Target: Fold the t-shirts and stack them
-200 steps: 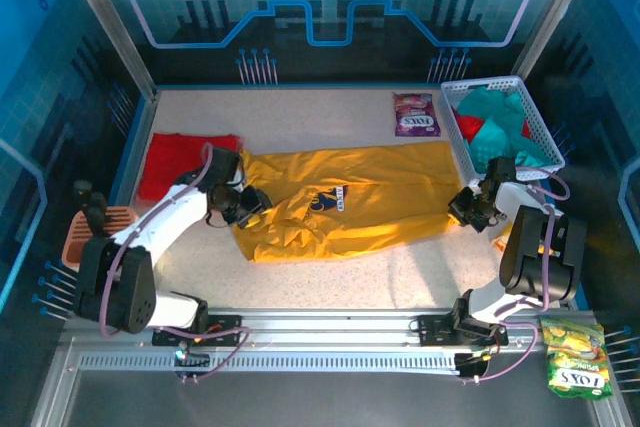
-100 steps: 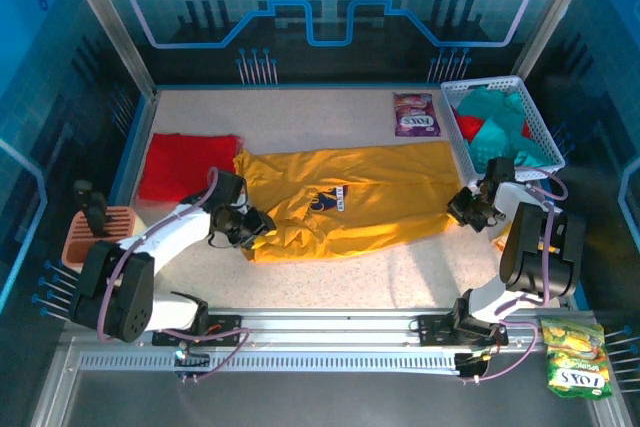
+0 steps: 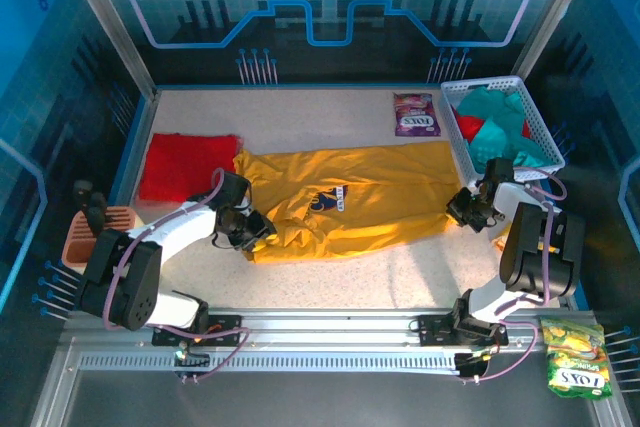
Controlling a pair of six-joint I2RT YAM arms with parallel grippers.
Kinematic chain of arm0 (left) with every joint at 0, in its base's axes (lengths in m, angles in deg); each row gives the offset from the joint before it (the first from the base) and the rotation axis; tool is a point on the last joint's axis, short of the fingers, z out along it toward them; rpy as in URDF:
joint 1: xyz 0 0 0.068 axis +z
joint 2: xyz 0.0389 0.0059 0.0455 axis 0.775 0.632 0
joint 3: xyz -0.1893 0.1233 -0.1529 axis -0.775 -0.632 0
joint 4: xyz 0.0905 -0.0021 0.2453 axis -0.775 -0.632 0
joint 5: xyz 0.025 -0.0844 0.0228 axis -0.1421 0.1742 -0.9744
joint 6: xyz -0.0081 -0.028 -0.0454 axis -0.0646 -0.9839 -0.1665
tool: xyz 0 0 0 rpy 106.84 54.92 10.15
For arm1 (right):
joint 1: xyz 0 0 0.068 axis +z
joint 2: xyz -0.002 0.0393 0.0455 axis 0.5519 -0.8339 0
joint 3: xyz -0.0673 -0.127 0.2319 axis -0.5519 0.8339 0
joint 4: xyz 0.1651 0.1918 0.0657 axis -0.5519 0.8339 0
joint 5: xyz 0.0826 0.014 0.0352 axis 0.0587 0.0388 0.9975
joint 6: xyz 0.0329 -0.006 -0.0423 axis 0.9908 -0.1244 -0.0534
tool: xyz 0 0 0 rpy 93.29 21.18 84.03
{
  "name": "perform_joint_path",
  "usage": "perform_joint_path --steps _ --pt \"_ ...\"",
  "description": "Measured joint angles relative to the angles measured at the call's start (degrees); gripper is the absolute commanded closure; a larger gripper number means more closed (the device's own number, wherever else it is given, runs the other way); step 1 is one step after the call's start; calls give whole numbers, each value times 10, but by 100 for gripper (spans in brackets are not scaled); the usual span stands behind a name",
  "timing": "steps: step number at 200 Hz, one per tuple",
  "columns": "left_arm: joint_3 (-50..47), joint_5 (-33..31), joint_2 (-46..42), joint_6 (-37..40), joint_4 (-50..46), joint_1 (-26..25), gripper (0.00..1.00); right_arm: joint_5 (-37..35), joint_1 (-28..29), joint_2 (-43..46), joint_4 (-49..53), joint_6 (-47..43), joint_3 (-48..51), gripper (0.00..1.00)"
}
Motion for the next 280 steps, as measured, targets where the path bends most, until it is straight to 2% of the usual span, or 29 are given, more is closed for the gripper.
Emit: perform_joint_path --steps 91,150,176,280 --pt "6 -10 33 2 -1 -5 64 0 0 0 -2 0 4 100" --pt "32 -23 49 14 -5 -6 74 0 0 0 -1 -3 4 100" --pt "45 -25 52 18 -5 -6 77 0 0 0 -1 -6 4 94" --pt "50 -30 55 31 -33 -6 72 0 0 1 0 -16 4 93"
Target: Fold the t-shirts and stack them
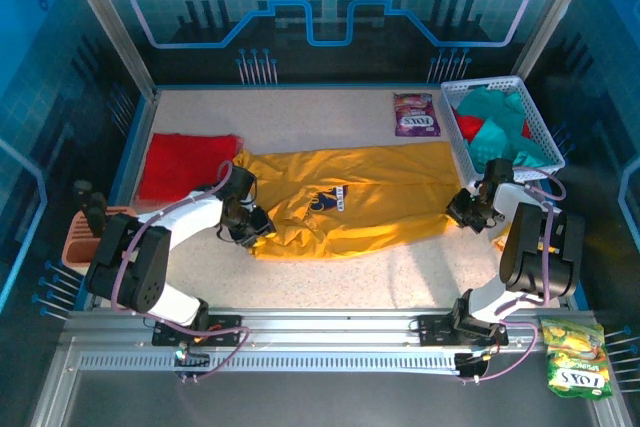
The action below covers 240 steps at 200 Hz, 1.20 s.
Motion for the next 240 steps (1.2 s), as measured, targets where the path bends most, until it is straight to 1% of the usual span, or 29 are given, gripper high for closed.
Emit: perform_joint_path --steps 62,128,144,169,177,183,190,203,240 --pt "24 -4 0 15 -18 0 71 0 0 0 0 -4 0 93" --pt "27 -4 17 17 -18 0 73 0 0 0 0 -5 0 94" --pt "27 -4 19 16 -16 0 75 0 0 0 0 -6 0 93" --pt "26 -4 19 16 -10 0 82 0 0 0 0 -6 0 91" --pt "24 -5 19 17 -6 0 87 0 0 0 0 -6 0 88" --pt "23 -4 19 16 -4 0 92 0 0 0 0 -7 0 85" --pt "22 -5 19 17 -2 0 100 0 0 0 0 -8 0 81" --pt "20 -5 19 16 -1 0 100 2 0 0 0 -10 0 74" --pt "20 -6 18 14 -1 0 100 5 0 6 0 -9 0 62"
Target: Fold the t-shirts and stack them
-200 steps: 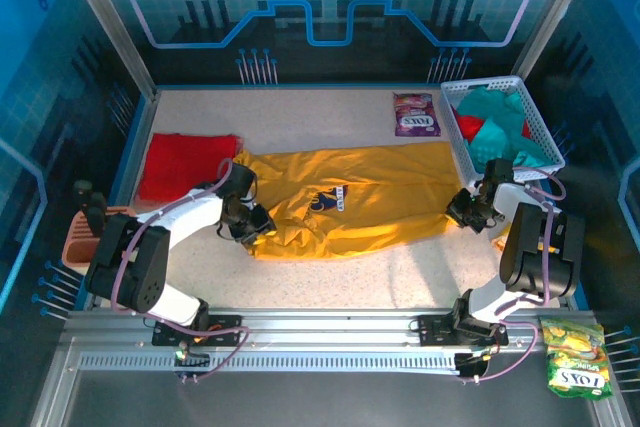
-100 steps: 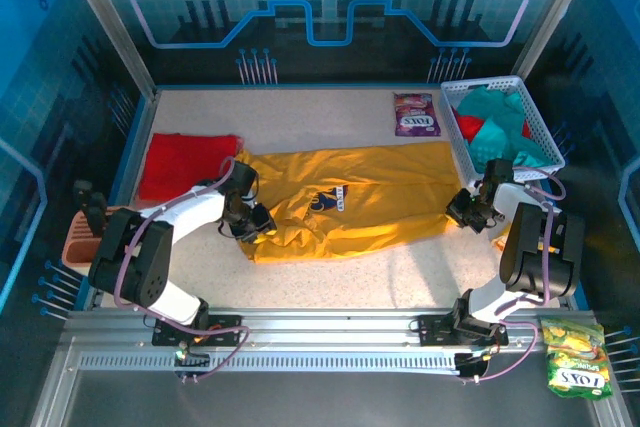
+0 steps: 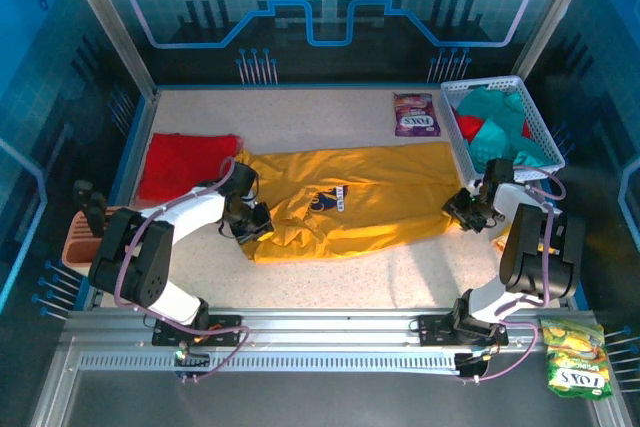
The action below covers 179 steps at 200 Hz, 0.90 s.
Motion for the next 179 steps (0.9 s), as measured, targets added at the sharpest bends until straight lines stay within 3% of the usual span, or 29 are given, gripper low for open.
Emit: perform_joint_path --steps 40,70,109,132,179 --pt "0 0 -13 0 -1 0 100 -7 -3 19 10 -1 2 44" --pt "0 0 -23 1 -2 0 100 -17 -12 53 25 -3 15 41" --pt "0 0 -25 1 -4 0 100 -39 -17 122 48 1 38 60" --pt "0 0 -25 1 -5 0 100 -54 -24 157 52 9 63 63" --pt "0 0 -25 3 -5 0 100 -61 -35 97 40 12 69 71"
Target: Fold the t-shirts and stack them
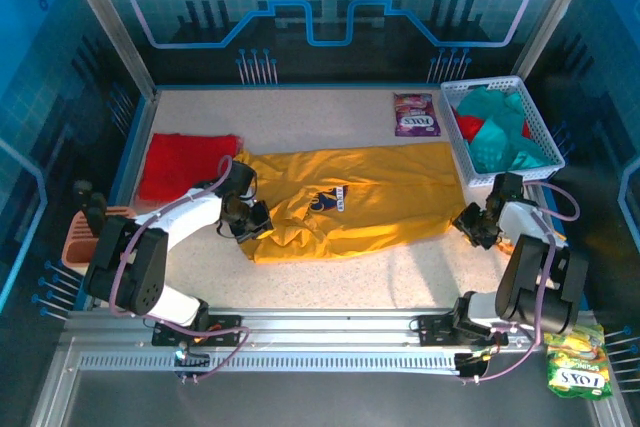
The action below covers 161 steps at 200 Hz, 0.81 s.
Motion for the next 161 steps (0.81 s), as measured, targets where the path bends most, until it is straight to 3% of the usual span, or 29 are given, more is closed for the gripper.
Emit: perform_joint_path --steps 120,161 --pt "0 0 -16 0 0 0 100 -2 -3 -14 -17 5 -10 66" --pt "0 0 -16 0 0 0 100 -5 -3 -11 -35 5 -15 69"
